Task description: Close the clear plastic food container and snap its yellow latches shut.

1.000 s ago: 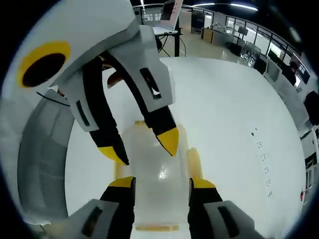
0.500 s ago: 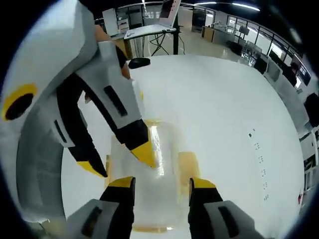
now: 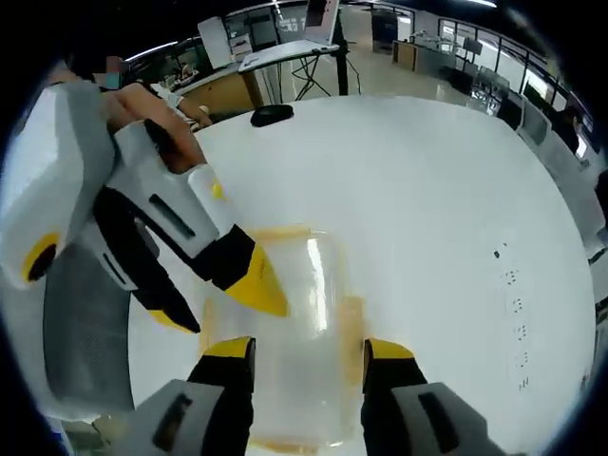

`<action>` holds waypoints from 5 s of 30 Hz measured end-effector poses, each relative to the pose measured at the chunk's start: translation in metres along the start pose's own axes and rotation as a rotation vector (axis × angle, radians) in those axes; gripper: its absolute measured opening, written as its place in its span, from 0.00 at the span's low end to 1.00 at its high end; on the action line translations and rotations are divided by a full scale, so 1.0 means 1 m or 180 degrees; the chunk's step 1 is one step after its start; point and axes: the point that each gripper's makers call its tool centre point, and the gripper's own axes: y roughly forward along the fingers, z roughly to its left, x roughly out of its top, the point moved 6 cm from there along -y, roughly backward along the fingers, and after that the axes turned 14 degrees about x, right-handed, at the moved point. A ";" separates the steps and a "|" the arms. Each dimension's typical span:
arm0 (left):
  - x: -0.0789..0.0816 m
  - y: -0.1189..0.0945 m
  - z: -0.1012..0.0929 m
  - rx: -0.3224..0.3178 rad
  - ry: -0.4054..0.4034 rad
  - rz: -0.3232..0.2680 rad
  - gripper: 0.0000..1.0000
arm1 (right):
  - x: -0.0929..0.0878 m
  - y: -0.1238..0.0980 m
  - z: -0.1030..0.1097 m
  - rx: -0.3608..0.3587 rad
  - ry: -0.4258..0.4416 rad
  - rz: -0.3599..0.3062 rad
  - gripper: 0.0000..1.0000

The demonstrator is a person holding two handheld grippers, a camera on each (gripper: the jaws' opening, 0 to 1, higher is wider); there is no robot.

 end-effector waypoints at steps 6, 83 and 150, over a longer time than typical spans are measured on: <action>0.001 0.004 -0.003 0.0191 0.0135 -0.0024 0.51 | 0.004 0.001 -0.003 0.0132 0.0018 0.0018 0.42; -0.032 -0.001 0.041 -0.0105 0.0430 0.0039 0.78 | -0.018 -0.019 0.027 -0.0108 -0.0051 0.0239 0.69; -0.055 0.014 0.029 -0.0283 0.0363 0.0260 0.80 | -0.037 0.019 0.034 -0.0254 -0.0224 0.0374 0.75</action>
